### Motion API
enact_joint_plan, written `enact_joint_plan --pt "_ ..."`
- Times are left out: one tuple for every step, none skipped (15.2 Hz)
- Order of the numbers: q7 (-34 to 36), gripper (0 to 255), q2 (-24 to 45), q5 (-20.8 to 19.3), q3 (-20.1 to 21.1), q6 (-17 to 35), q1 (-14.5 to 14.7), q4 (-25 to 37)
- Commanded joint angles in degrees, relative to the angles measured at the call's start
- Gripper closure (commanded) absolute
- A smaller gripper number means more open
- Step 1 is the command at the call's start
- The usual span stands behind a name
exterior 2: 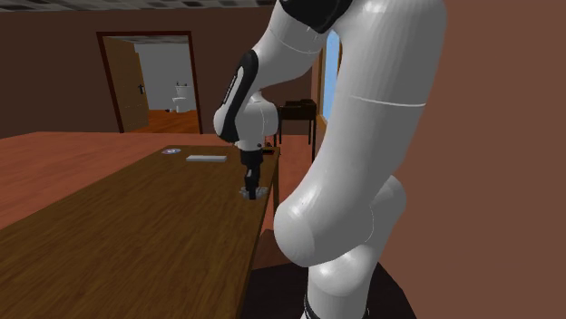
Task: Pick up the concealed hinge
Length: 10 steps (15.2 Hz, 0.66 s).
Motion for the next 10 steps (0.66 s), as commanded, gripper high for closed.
enact_joint_plan --pt "0.1 255 -0.9 0.0 0.1 -1.8 0.0 0.9" --pt "0.1 255 -1.5 -0.1 0.1 -2.7 0.0 1.2" --pt "0.1 255 -2.1 -0.1 0.1 -3.6 0.0 1.5" --pt "0.2 255 -2.6 -0.1 0.2 -4.5 0.0 1.8" --pt "0.2 255 -3.1 -0.2 0.2 -5.3 0.0 2.2" --pt "0.2 255 -3.6 -0.2 0.2 -6.2 0.0 2.6" --pt "0.2 255 -4.1 -0.2 0.2 -7.1 0.0 3.0" --pt "0.2 255 -4.6 -0.2 0.3 -7.9 0.0 3.3" --pt "0.2 255 -4.7 -0.2 0.3 -8.1 0.0 3.4" --pt "0.2 255 -4.7 -0.2 0.3 -8.1 0.0 3.4"
